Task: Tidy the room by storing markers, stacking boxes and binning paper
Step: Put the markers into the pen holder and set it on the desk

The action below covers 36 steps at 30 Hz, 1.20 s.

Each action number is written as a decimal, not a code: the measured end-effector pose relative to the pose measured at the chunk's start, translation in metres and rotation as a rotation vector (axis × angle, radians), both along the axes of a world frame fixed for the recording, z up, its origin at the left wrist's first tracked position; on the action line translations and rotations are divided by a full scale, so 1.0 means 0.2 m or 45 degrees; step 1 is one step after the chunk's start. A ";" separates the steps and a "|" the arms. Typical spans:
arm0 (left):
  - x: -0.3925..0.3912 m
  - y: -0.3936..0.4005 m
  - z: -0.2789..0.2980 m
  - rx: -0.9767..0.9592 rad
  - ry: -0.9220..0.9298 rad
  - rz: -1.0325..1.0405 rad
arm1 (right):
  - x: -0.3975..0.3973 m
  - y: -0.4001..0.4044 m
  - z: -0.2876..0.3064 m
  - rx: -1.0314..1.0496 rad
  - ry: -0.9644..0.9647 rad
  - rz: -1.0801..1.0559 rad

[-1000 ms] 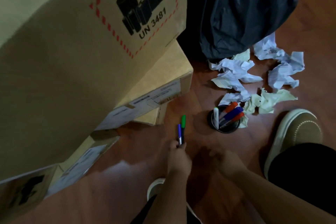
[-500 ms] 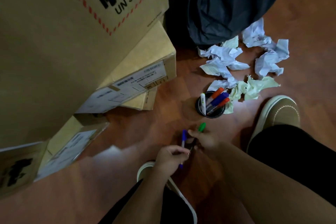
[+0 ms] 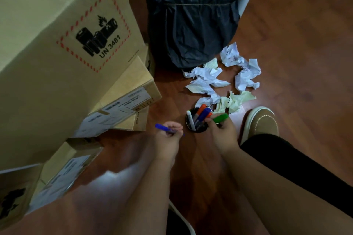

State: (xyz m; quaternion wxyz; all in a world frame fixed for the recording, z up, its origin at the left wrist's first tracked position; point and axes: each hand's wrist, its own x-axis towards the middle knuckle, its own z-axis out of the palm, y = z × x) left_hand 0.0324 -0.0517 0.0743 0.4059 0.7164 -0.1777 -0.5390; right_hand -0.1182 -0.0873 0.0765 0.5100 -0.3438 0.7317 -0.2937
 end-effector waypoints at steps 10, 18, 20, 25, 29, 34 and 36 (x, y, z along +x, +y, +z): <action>-0.13 -0.22 -0.07 0.024 -0.020 -0.134 | -0.05 -0.05 -0.07 -0.116 0.336 0.316; -0.19 -0.19 -0.10 0.219 0.049 0.085 | -0.10 -0.09 -0.05 0.326 0.035 0.346; -0.20 -0.18 -0.11 0.356 0.175 0.046 | -0.11 -0.11 -0.02 0.424 -0.115 0.450; -0.21 -0.17 0.00 0.466 0.308 0.013 | -0.13 -0.12 0.09 0.491 -0.102 0.474; -0.17 -0.07 0.15 0.450 0.295 -0.073 | -0.15 -0.06 0.17 0.478 -0.156 0.352; -0.10 0.07 0.41 0.390 0.226 -0.078 | -0.14 0.06 0.37 0.451 -0.298 0.207; -0.05 0.14 0.53 0.316 0.229 -0.163 | -0.14 0.10 0.51 0.410 -0.323 0.208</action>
